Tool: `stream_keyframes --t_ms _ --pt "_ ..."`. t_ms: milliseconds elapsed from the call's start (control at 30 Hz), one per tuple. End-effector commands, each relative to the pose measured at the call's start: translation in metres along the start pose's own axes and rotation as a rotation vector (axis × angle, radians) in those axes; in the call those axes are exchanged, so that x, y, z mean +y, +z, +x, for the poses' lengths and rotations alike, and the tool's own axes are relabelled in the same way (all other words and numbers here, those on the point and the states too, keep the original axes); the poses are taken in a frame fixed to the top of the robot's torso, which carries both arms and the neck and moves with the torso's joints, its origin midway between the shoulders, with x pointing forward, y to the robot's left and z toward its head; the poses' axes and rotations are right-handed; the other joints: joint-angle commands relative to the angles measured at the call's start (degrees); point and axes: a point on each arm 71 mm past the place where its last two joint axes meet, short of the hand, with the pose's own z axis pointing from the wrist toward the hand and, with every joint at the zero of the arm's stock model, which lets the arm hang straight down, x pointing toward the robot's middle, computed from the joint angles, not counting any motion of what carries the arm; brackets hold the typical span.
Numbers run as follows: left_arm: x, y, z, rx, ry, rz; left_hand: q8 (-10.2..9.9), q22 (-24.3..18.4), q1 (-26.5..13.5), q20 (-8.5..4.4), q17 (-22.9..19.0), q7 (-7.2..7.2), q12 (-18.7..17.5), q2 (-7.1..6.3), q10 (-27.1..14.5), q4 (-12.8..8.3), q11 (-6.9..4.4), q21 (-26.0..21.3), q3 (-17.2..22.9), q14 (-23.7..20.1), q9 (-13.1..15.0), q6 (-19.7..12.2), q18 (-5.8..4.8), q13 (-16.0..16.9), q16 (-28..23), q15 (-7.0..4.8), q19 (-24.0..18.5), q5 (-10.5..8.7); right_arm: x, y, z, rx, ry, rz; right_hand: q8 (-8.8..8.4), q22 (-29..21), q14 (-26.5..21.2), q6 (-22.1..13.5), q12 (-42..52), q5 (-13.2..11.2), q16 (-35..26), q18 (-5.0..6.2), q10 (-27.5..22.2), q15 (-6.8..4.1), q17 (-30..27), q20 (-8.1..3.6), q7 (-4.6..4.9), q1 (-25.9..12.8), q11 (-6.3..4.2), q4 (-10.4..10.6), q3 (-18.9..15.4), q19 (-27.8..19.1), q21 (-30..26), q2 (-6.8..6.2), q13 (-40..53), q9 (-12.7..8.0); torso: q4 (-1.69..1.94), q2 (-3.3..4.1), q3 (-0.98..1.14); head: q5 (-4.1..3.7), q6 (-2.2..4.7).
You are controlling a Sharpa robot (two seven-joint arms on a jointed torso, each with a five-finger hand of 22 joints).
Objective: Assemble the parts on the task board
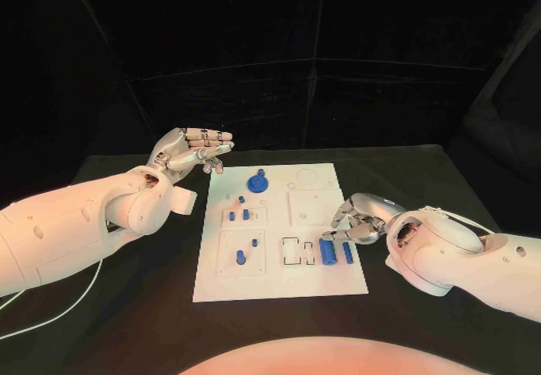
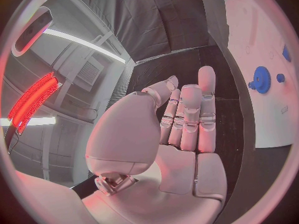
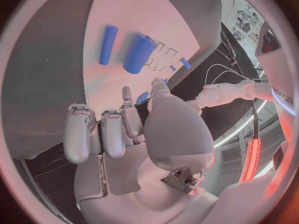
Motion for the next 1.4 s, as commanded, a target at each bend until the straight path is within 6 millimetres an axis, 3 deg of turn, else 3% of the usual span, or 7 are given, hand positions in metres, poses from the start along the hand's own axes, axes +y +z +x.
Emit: stream_keyframes --t_ms 33,167,300,1167,1233,1300,1400 --pt "-0.001 0.000 0.000 0.008 -0.008 0.006 0.3 -0.1 -0.2 0.16 -0.1 0.12 0.2 0.31 -0.3 -0.2 0.00 -0.3 -0.3 -0.5 -0.1 -0.3 0.86 0.0 0.0 -0.07 -0.2 0.36 0.000 -0.001 0.003 0.017 -0.077 0.028 0.73 2.0 3.9 -0.2 0.3 -0.6 0.4 -0.74 0.2 0.34 2.5 0.37 -0.06 -0.8 0.22 0.1 -0.6 0.8 0.4 0.02 0.4 0.2 0.03 0.01 -0.01 0.13 -0.22" --pt "-0.001 0.000 0.000 0.008 -0.007 0.006 0.3 -0.1 -0.2 0.16 -0.1 0.12 0.2 0.31 -0.3 -0.2 0.00 -0.3 -0.3 -0.5 -0.1 -0.3 0.86 0.0 0.0 -0.07 -0.2 0.36 0.001 -0.001 0.008 0.043 -0.105 0.028 2.11 2.2 3.9 -0.3 0.3 -1.0 0.6 -0.75 0.2 0.29 2.8 0.33 -0.25 -3.9 0.12 0.3 -1.6 0.8 0.5 0.53 0.8 0.8 0.01 -0.01 0.03 0.11 -0.33" --pt "-0.001 0.000 0.000 0.008 -0.007 0.006 0.3 -0.1 -0.4 0.18 -0.1 0.15 0.4 0.34 -0.3 0.0 0.03 -0.4 -0.4 -0.5 -0.1 -0.3 0.84 0.0 0.1 -0.04 -0.2 0.32 0.003 0.000 0.012 0.067 -0.119 0.021 3.77 2.5 3.9 0.1 0.4 -3.0 0.8 -0.81 0.3 0.07 3.2 0.20 -0.61 -6.2 -0.19 0.2 -2.0 0.9 0.7 0.53 1.3 1.7 0.05 -0.02 0.04 0.19 -0.34" --pt "-0.002 -0.001 0.000 0.011 -0.009 0.006 0.3 -0.1 -0.4 0.18 -0.1 0.15 0.4 0.34 -0.3 0.0 0.03 -0.4 -0.4 -0.5 -0.1 -0.3 0.84 0.0 0.1 -0.04 -0.2 0.32 0.004 0.007 0.034 0.139 -0.237 0.024 6.42 2.9 3.9 -0.3 0.4 -3.2 1.0 -0.89 0.5 -0.28 3.5 -0.13 -1.08 -4.5 -0.61 -0.1 -1.3 1.0 0.9 1.17 2.1 3.7 0.01 0.00 0.06 0.59 -0.78" --pt "-0.002 -0.001 0.000 0.011 -0.009 0.006 0.3 -0.1 -0.4 0.18 -0.1 0.15 0.4 0.34 -0.3 0.0 0.03 -0.4 -0.4 -0.5 -0.1 -0.3 0.84 0.0 0.1 -0.04 -0.2 0.32 0.005 0.007 0.036 0.141 -0.236 0.021 6.74 3.0 3.9 -0.4 0.4 -3.0 1.0 -0.90 0.5 -0.30 3.6 -0.15 -1.11 -3.9 -0.63 -0.1 -1.3 1.0 0.9 1.29 2.3 4.0 -0.01 0.02 0.07 0.61 -0.81" --pt "-0.002 -0.001 0.000 0.011 -0.009 0.006 0.3 -0.1 -0.4 0.18 -0.1 0.15 0.4 0.34 -0.3 0.0 0.03 -0.4 -0.4 -0.5 -0.1 -0.3 0.84 0.0 0.1 -0.04 -0.2 0.32 0.006 0.007 0.037 0.140 -0.235 0.019 7.41 3.1 3.9 -0.8 0.4 -0.6 1.0 -0.92 0.7 -0.36 3.7 -0.20 -1.16 -2.3 -0.70 -0.3 -1.1 1.0 1.0 1.92 2.5 4.6 -0.05 -0.01 0.07 0.61 -0.85" --pt "-0.002 -0.001 -0.001 0.011 -0.009 0.005 0.4 -0.2 -0.6 0.20 -0.2 0.14 0.5 0.38 -0.4 0.1 0.03 -0.4 -0.5 -0.6 -0.1 -0.3 0.84 -0.1 0.1 -0.02 -0.2 0.32 0.006 0.007 0.037 0.132 -0.232 0.018 7.94 3.2 3.9 -1.0 0.4 0.8 1.1 -0.93 0.8 -0.41 3.8 -0.24 -1.22 -1.2 -0.74 -0.4 -0.9 1.0 1.0 2.95 2.8 5.2 -0.07 -0.03 0.05 0.55 -0.89"
